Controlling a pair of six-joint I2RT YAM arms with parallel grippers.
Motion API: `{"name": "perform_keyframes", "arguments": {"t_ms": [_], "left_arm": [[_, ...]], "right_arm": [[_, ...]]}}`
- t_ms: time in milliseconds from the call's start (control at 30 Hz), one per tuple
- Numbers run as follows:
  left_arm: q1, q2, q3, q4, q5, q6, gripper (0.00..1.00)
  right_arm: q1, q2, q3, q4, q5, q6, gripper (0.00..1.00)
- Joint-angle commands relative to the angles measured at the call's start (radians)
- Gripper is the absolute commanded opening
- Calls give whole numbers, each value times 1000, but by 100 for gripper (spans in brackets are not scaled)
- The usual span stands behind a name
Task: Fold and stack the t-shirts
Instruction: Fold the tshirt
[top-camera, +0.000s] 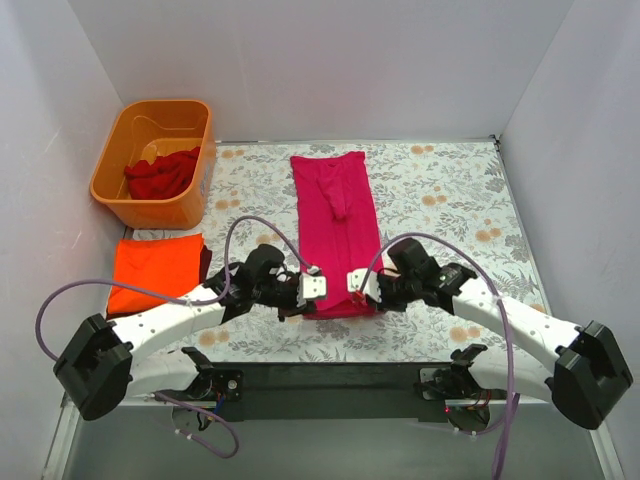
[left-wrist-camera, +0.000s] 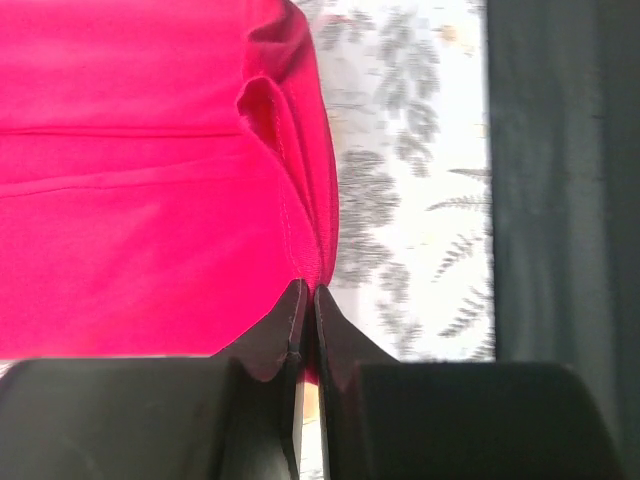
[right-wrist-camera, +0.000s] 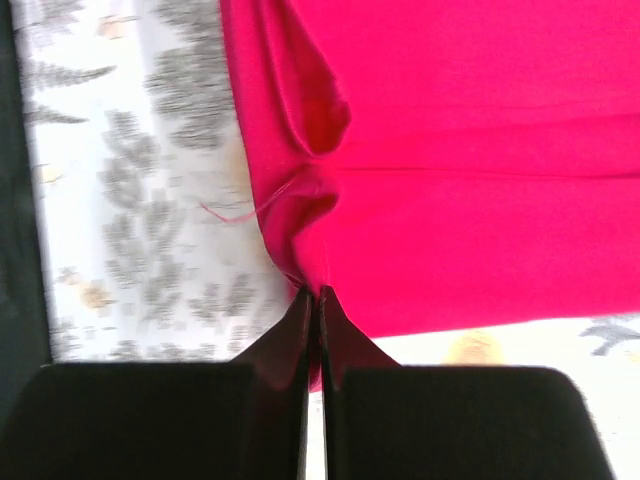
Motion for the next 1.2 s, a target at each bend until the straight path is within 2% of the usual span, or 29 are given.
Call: {"name": "perform_keyframes", "arguments": {"t_ms": [0,233,533,900,1167], "left_arm": [[56,49,76,6,31,48,0],[168,201,174,62,43,108,0],[268,431,326,147,16,154,0],[365,678,577,184,-23,183,0],[399,779,676,164,-21,220,0]], "right_arm": [[-78,82,122,-15,-62,-116,1],[-215,277,308,-26,-140,-274,1],[-333,526,547,-57,-204,-383,1],[-391,751,736,-58,-226,-443,1],[-419,854,825,-54,-214,-450,1]]}}
